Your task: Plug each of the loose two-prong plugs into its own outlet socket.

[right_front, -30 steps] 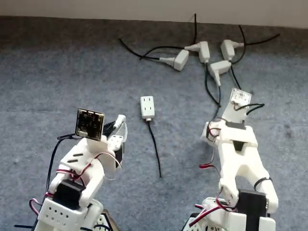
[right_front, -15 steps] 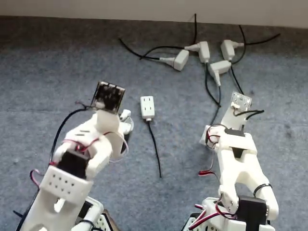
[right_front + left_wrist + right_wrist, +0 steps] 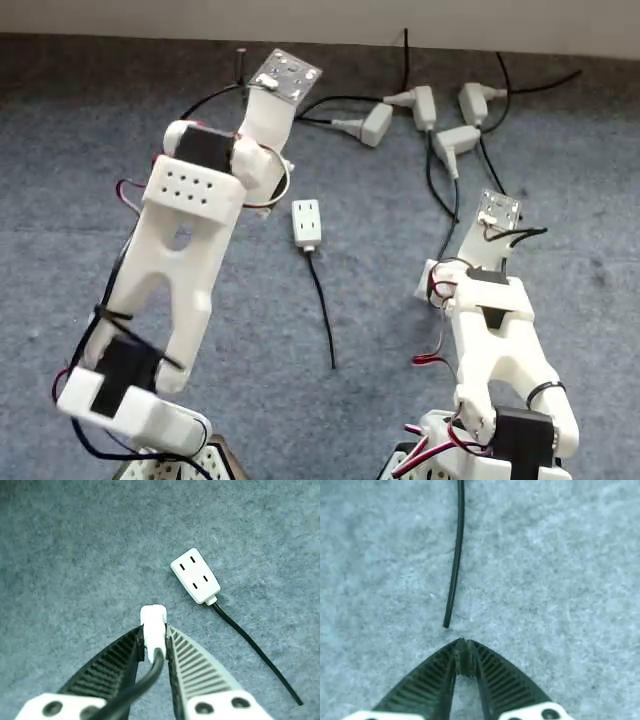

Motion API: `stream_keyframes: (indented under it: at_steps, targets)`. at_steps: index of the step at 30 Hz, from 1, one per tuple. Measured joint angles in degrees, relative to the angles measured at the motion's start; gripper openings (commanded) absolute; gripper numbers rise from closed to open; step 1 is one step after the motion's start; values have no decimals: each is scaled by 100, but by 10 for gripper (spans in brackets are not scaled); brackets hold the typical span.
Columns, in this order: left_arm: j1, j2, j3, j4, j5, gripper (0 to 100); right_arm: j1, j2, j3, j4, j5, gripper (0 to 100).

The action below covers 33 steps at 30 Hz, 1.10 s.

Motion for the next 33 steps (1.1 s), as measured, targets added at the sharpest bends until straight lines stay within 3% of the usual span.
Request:
stream_keyframes:
  at_steps: [6,14,24,33]
  targets:
    - [-26,1855,-1512,369,-967,7,0,0,0,0,0,9]
    - [-18,2989,-2998,738,-1767,7,0,0,9,-132,9,9]
    - [598,3420,-3130,747,-2505,7,-9,0,9,-149,9,9]
    - [730,3833,-3174,747,-3130,7,-9,0,9,-149,9,9]
